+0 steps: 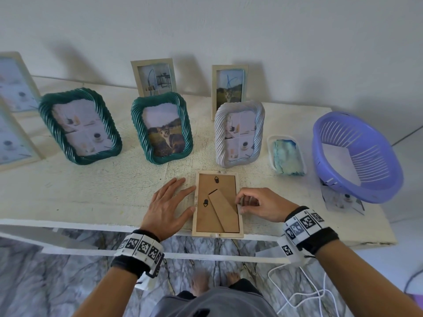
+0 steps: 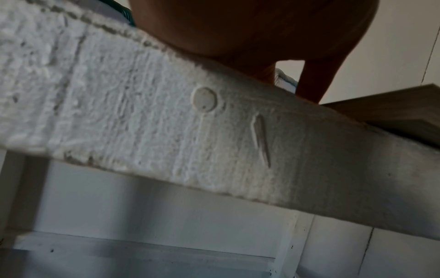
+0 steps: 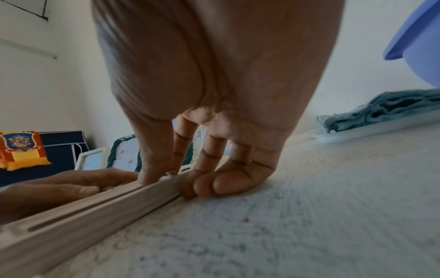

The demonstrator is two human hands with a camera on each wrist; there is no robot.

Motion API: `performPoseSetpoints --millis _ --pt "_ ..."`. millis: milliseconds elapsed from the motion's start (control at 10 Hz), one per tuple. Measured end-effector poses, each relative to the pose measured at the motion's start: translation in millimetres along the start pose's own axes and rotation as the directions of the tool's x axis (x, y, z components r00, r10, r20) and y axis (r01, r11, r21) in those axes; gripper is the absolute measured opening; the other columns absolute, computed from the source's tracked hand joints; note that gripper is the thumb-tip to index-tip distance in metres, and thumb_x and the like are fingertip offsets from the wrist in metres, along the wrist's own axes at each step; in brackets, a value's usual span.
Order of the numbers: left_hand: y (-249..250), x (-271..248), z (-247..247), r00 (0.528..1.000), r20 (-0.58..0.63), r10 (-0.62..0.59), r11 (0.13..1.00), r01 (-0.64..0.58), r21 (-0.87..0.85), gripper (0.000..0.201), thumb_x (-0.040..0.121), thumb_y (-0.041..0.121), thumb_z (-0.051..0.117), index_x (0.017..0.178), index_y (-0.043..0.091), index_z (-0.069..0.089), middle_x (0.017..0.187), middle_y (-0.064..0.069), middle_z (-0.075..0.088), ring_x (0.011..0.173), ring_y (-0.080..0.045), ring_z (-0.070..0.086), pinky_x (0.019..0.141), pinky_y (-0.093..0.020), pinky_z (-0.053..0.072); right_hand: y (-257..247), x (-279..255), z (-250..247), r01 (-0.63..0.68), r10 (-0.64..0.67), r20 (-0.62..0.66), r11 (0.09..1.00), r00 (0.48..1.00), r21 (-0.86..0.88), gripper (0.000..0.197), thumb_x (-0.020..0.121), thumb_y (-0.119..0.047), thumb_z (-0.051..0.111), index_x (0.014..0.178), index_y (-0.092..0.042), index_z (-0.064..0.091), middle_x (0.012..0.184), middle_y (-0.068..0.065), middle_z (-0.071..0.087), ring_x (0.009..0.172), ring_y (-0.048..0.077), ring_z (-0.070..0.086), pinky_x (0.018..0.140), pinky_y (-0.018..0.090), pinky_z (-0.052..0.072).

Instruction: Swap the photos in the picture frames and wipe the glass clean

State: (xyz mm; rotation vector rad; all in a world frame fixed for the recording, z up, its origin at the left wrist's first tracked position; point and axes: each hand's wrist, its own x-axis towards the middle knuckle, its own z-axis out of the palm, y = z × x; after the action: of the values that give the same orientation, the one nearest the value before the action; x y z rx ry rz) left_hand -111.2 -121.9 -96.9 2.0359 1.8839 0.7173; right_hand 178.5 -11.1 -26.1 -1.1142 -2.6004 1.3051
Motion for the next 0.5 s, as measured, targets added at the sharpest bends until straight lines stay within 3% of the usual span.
performPoseSetpoints --millis 200,400,500 --pt "0.4 -0.2 -1.8 1.0 0.009 -0.007 1.0 0.006 0.008 0.059 0.09 0.063 0.04 0.143 0.039 0.046 0.157 0.004 0.035 0.149 -0.015 0.021 0.115 -0.046 0.026 6.1 0.7 -7.9 -0.037 0.032 0.08 0.997 0.996 0.062 0.02 0.088 -0.018 0.071 0.107 -0.022 0.068 0.093 0.0 0.068 0.08 0.008 0.062 0.074 0.013 0.047" --pt "0.3 -0.3 -1.3 1.0 0.01 -0.006 1.0 0.006 0.012 0.059 0.091 0.063 0.04 0.143 0.039 0.046 0.157 0.004 0.035 0.148 -0.015 0.021 0.115 -0.046 0.027 8.2 -1.5 -4.6 0.014 -0.015 0.028 0.998 1.0 0.062 0.019 0.088 -0.018 0.072 0.107 -0.018 0.069 0.093 -0.004 0.069 0.081 -0.001 0.06 0.075 0.009 0.044" --pt "0.6 -0.4 -1.6 1.0 0.015 -0.008 1.0 0.007 0.007 0.058 0.09 0.062 0.041 0.143 0.038 0.047 0.157 0.003 0.035 0.149 -0.016 0.021 0.115 -0.047 0.028 9.7 -3.1 0.4 0.034 -0.033 -0.017 0.998 0.999 0.057 0.018 0.089 -0.022 0.071 0.106 -0.018 0.069 0.091 -0.006 0.069 0.082 0.002 0.06 0.075 0.01 0.044"
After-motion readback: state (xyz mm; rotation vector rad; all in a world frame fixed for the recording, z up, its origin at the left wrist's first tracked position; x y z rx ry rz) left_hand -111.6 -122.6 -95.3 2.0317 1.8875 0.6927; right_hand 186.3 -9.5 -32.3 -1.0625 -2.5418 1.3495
